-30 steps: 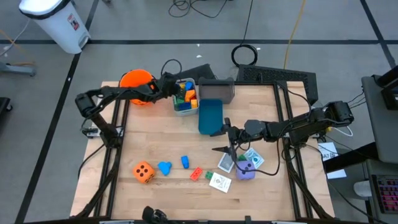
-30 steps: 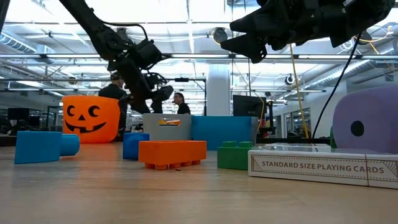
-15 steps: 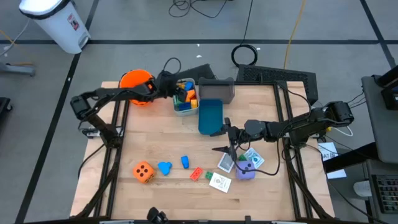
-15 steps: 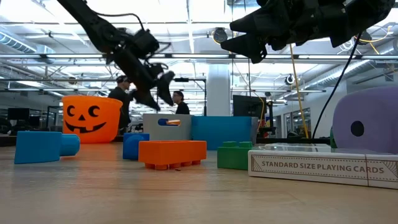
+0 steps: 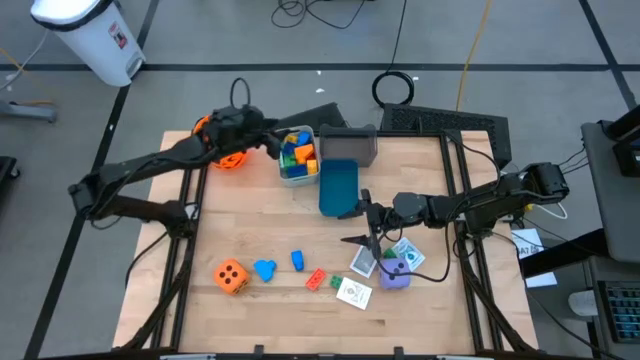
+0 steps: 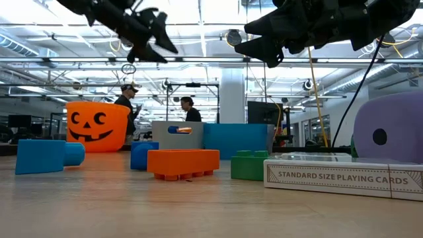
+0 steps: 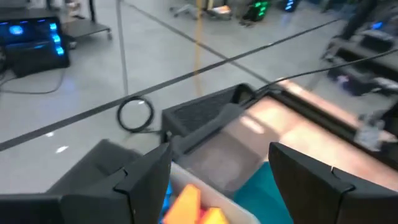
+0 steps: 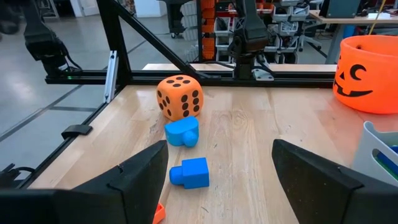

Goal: Pick & Place Toys
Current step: Put the light blue 1 stud gamepiece into the white bin

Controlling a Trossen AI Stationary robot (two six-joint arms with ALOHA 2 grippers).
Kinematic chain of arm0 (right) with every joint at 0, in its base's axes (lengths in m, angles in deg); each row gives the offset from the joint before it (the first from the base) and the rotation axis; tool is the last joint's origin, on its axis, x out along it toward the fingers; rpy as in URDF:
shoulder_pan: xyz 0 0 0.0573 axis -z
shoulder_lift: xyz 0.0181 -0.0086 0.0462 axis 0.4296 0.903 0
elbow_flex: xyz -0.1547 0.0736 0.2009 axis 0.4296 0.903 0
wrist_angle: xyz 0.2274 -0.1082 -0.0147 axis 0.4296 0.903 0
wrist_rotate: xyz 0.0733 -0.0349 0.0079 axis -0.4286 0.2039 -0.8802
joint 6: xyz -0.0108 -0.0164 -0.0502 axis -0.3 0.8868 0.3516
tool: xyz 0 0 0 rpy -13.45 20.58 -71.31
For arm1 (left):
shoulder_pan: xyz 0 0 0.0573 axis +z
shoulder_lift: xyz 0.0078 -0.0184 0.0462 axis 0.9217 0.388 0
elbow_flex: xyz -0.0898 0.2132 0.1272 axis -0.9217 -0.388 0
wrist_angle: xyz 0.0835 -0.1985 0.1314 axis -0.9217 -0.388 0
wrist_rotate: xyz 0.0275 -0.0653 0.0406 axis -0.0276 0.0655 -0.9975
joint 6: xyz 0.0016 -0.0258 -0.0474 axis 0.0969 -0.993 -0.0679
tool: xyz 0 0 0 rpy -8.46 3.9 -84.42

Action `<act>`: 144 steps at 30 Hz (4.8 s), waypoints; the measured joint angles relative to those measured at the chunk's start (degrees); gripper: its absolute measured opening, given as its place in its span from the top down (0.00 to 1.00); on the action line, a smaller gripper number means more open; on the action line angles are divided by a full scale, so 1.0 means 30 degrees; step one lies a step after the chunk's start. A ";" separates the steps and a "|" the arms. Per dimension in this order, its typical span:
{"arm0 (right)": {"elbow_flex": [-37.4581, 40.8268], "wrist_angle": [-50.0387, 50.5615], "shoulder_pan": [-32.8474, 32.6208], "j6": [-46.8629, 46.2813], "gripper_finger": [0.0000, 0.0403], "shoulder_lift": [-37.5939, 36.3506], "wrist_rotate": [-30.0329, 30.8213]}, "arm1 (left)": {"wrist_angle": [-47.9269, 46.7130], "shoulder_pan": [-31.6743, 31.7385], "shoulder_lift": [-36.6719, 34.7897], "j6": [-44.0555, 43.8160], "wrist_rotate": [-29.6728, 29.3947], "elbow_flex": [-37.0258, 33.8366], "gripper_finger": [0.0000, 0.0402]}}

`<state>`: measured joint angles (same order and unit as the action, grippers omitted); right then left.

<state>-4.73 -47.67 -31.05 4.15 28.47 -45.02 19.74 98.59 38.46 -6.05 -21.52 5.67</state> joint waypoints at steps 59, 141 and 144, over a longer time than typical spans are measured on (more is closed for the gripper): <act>-0.0022 -0.1341 -0.1617 0.0066 0.30 -0.0007 0.0007 | -0.9176 -1.5794 0.5157 -0.8859 0.3639 -0.2514 0.30; -0.0015 -0.1483 -0.1268 -0.0005 0.30 0.0007 0.0998 | -1.4677 -1.5973 1.1639 -1.1487 0.5376 0.2477 0.46; -0.0015 -0.1486 -0.1268 -0.0005 0.30 0.0007 0.0998 | -1.4906 -1.5552 1.1437 -1.0596 0.5842 0.2643 0.38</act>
<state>-4.77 -52.13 -34.85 4.14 28.49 -42.03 -24.98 51.93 72.77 -37.83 -4.00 13.60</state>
